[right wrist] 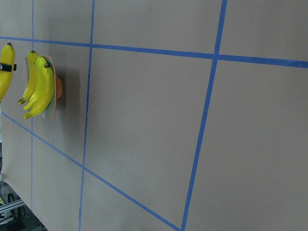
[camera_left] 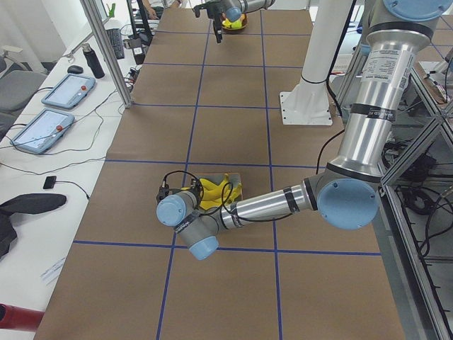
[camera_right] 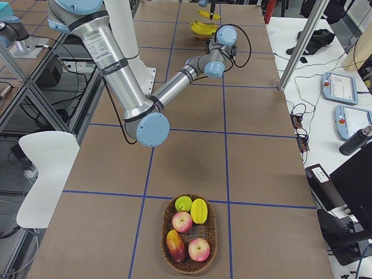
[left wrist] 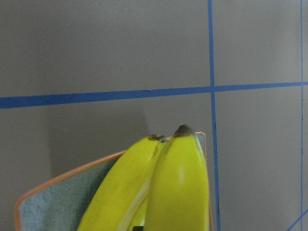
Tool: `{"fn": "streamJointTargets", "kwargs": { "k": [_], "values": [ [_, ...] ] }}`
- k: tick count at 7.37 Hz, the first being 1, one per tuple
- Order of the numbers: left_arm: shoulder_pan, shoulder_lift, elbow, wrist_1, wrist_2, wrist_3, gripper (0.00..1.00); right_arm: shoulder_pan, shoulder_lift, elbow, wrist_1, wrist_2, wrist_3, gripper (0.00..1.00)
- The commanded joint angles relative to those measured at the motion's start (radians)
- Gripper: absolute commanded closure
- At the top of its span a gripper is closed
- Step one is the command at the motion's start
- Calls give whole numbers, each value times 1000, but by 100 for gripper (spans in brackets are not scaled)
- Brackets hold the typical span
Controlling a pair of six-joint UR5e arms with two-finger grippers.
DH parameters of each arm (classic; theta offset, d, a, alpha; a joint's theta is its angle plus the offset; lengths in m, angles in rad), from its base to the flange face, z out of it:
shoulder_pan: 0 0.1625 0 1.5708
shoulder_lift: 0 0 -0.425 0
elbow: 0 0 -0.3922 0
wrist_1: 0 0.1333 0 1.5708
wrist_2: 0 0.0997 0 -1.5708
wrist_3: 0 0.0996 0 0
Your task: Transfer all bananas from basket to plate
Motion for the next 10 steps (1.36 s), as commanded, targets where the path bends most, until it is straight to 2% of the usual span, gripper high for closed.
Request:
{"fn": "streamJointTargets", "kwargs": {
  "k": [1,4,6,8,10],
  "values": [
    [-1,9,30,12,-4,82,100,-2,0,2,0,-9,0,0],
    [-1,-12,51,59,-4,203,100,-2,0,8,0,-27,0,0],
    [1,-23,60,58,4,240,100,-5,0,8,0,-36,0,0],
    [2,-25,62,58,59,251,100,-6,0,10,0,-46,0,0],
    [25,-28,66,70,60,248,100,-9,0,11,0,-52,0,0]
  ]
}}
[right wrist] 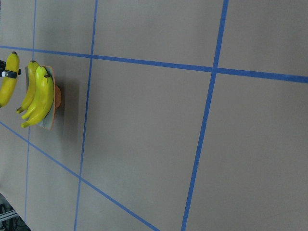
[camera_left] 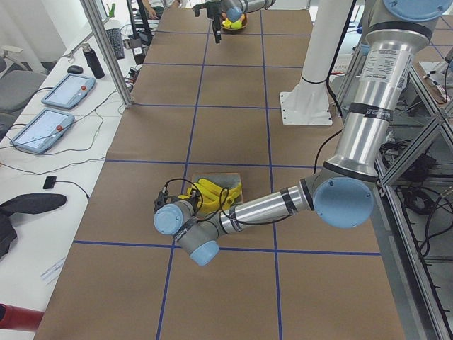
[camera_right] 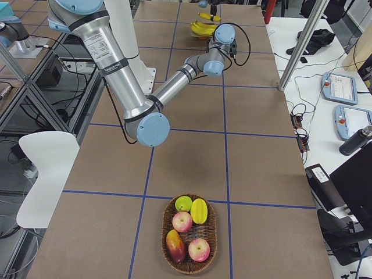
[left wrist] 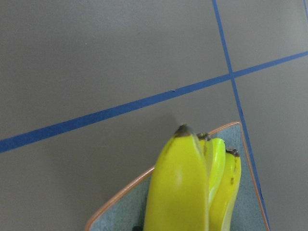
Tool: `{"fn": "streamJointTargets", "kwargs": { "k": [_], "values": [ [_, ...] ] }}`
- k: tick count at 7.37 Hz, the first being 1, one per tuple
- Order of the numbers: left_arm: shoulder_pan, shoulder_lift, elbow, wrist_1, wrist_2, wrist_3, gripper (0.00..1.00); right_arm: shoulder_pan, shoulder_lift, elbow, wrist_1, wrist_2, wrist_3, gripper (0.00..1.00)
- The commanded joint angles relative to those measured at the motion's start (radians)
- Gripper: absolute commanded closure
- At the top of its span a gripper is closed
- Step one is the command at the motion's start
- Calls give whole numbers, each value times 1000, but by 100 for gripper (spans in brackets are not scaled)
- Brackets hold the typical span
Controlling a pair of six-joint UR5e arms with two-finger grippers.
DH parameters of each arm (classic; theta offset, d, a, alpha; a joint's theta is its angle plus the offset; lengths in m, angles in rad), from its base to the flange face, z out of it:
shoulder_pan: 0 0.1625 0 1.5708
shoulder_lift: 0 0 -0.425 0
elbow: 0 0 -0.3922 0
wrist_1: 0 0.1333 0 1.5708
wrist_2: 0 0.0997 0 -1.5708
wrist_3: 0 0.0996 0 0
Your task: Transfer all bananas from basket to plate
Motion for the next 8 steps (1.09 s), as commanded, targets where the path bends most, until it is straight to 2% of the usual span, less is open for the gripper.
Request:
{"fn": "streamJointTargets", "kwargs": {
  "k": [1,4,5,6,7,8],
  "values": [
    [22,-2,3,9,5,3,100,-8,0,8,0,-20,2,0],
    [45,-20,2,9,3,5,100,-14,0,14,0,-27,3,0],
    [45,-19,5,9,5,35,82,-14,-2,16,0,-27,3,0],
    [45,-19,3,7,5,40,32,-14,-2,20,0,-27,5,0],
    [45,-19,2,6,5,42,16,-14,-2,24,0,-27,5,0],
    [45,-17,2,4,5,40,10,-14,0,28,0,-27,12,0]
  ]
}}
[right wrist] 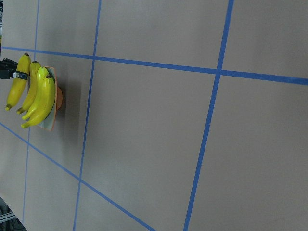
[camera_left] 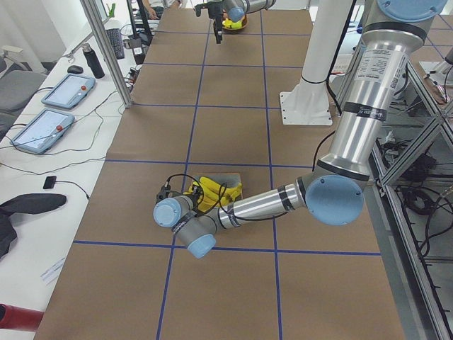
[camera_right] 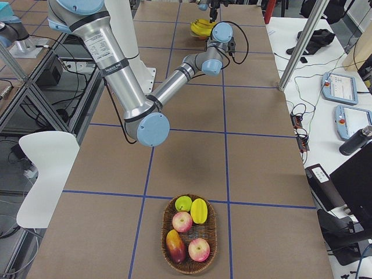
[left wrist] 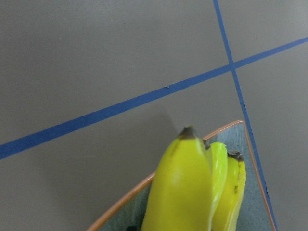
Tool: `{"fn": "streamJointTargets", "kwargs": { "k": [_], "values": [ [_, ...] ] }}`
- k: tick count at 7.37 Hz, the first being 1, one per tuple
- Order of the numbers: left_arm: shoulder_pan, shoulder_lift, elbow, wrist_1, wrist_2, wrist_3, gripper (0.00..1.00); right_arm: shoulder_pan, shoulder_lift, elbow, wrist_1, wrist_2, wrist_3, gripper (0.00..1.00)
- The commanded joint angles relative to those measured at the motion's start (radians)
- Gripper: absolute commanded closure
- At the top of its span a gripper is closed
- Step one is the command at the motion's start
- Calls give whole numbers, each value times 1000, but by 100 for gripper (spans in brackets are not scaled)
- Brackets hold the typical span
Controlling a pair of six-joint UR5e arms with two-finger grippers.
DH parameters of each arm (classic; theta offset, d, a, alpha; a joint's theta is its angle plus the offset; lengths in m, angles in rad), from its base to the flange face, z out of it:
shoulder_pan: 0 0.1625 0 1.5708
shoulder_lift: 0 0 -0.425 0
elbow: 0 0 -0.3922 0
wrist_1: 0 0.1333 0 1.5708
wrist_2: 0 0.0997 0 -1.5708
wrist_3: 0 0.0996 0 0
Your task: Transfer all bananas from basket to plate
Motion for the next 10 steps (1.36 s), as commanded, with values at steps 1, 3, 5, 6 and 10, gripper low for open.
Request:
{"fn": "streamJointTargets", "kwargs": {
  "k": [1,3,5,6,10],
  "values": [
    [2,1,-2,-2,0,1,7,0,1,10,0,0,21,0],
    [-1,3,-50,-3,-11,-29,4,0,1,19,-2,-2,24,0],
    [-24,12,-173,-6,-6,-137,1,3,-44,51,-2,-9,25,0],
    [-61,12,-209,-11,-2,-157,1,20,-80,73,-2,-41,25,0],
    [-148,6,-352,4,211,-244,1,213,-297,83,-6,-150,-99,0]
  ]
}}
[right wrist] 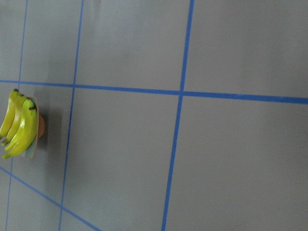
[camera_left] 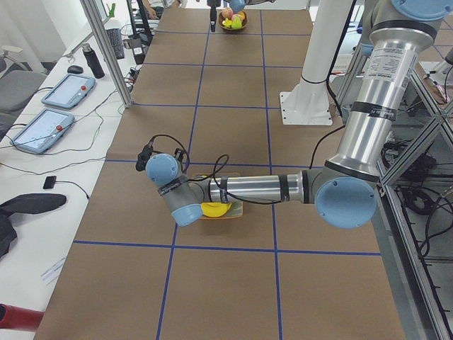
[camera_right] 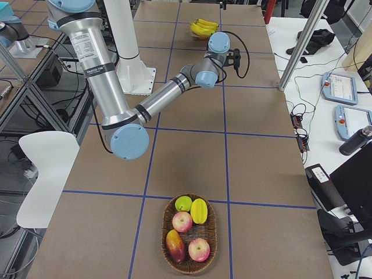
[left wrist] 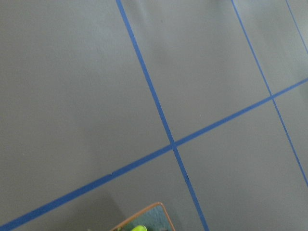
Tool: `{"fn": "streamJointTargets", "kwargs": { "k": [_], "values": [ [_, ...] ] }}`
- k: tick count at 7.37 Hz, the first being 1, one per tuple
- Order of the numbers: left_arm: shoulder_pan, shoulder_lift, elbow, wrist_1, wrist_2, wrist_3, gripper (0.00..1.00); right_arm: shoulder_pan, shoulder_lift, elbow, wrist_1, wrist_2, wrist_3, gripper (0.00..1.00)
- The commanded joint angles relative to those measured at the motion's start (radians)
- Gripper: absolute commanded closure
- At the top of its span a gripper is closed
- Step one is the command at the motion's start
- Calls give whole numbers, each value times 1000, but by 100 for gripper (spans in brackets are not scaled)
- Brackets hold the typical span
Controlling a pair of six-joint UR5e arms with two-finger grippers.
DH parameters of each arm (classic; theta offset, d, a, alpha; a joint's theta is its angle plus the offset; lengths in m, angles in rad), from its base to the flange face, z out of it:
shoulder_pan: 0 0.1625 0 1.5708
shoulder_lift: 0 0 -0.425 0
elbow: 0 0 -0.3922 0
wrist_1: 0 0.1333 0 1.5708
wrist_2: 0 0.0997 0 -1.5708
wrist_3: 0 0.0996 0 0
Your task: Transfer all bananas from basket to plate
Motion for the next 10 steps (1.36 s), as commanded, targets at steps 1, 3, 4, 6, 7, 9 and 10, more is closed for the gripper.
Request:
{"fn": "streamJointTargets", "kwargs": {
  "k": [1,3,4,6,7,9,10],
  "values": [
    [-25,2,-22,3,120,-8,1,100,-137,-10,-1,-59,-183,0],
    [-13,2,-25,5,264,-1,1,164,-216,-23,-4,-142,-313,0],
    [-8,6,-26,33,332,12,1,172,-268,-23,-8,-205,-375,0],
    [-34,2,-57,253,392,244,1,199,-338,-56,-11,-251,-527,0],
    [-45,2,-97,379,432,331,1,226,-354,-79,-13,-244,-568,0],
    [-59,2,-230,718,441,478,1,295,-366,-128,-61,-228,-698,0],
    [-59,3,-329,905,441,535,1,318,-365,-128,-139,-227,-802,0]
  ]
}}
